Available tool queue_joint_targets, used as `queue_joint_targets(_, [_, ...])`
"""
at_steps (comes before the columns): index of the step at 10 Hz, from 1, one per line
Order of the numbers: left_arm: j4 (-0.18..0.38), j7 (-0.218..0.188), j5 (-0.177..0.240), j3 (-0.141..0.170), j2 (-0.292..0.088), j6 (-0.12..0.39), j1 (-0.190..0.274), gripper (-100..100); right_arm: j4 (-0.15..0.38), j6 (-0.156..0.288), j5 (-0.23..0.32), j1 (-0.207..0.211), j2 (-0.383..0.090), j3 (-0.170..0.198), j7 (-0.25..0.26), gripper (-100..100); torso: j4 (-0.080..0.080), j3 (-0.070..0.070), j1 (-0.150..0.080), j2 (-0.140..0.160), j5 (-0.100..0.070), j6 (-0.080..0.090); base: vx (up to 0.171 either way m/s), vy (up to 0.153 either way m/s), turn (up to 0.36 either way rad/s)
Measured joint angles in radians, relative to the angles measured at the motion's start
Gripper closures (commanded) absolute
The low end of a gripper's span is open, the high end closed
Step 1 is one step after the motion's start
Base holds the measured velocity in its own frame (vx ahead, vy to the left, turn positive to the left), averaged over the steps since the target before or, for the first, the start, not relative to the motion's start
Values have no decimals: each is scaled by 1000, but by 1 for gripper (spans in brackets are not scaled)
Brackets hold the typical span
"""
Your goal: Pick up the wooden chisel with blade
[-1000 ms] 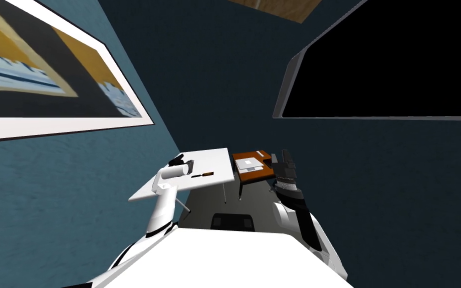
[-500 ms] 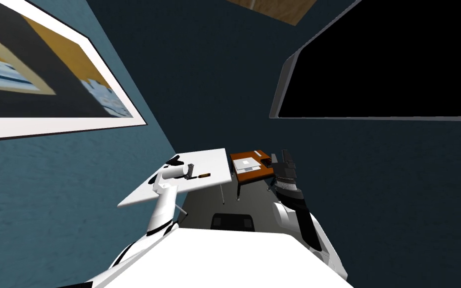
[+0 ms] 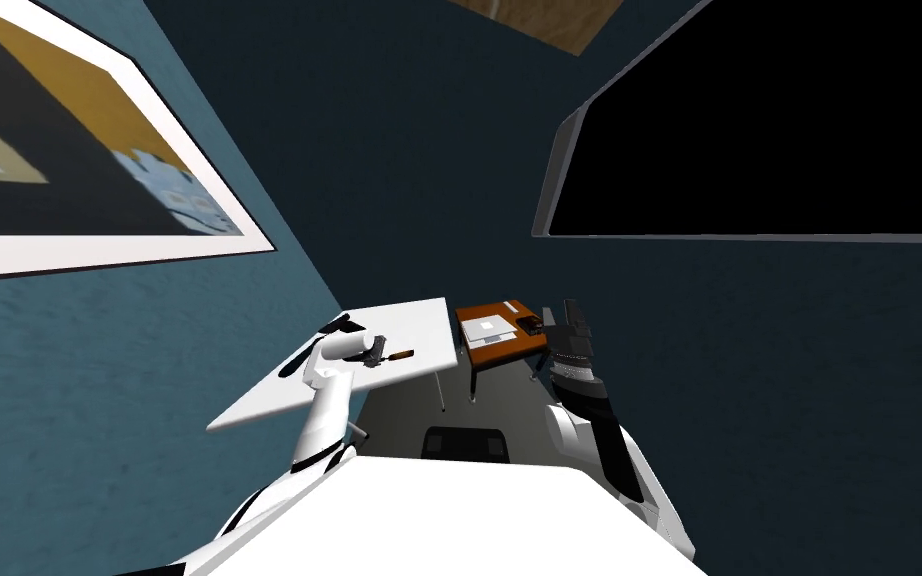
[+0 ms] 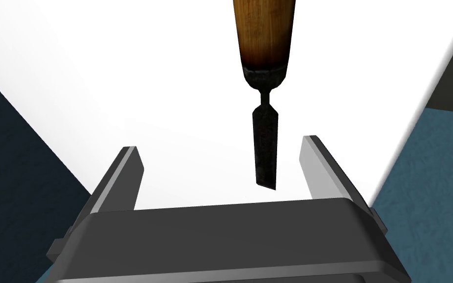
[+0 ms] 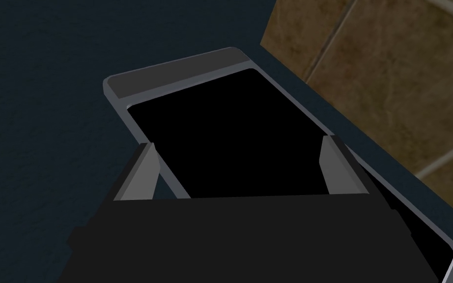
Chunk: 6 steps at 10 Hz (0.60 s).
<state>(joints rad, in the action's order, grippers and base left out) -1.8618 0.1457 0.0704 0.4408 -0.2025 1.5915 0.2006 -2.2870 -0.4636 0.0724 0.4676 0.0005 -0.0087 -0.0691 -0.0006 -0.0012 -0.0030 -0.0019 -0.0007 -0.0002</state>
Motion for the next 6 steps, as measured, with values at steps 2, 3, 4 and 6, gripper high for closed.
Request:
queue_joint_targets(2, [17,2,7,11,-7,48,3,-100,0,0,0,0,0,0,0,0,0,0,1,0,0,0,33,-35,-60])
queue_joint_targets(3, [30,3,9,16,-11,75,5,-100,0,0,0,0,0,0,0,0,0,0,0,0,0,0,30,-40,-78])
queue_joint_targets(4, [41,2,10,20,-15,103,9,-100,0,0,0,0,0,0,0,0,0,0,0,0,0,0,24,-37,-64])
queue_joint_targets(6, [62,1,13,28,-24,143,16,-100,0,0,0,0,0,0,0,0,0,1,1,1,0,0,17,-22,-18])
